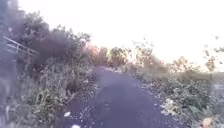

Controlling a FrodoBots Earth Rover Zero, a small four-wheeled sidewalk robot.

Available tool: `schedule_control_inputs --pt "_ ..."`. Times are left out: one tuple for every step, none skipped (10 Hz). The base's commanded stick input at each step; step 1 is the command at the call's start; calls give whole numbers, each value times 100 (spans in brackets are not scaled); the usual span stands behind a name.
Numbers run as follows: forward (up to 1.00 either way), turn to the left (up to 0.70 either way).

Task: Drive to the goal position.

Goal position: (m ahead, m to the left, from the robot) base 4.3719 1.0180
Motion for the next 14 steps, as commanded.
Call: schedule_control_inputs --pt "70 -12" --pt "70 -13" --pt "70 -9" --pt "70 -3" --pt "70 1" --pt "70 1" --pt "70 1" --pt "70 1" --pt "70 1" --pt "70 1" --pt "70 1" --pt "70 1" --pt "70 1" --pt "70 1"
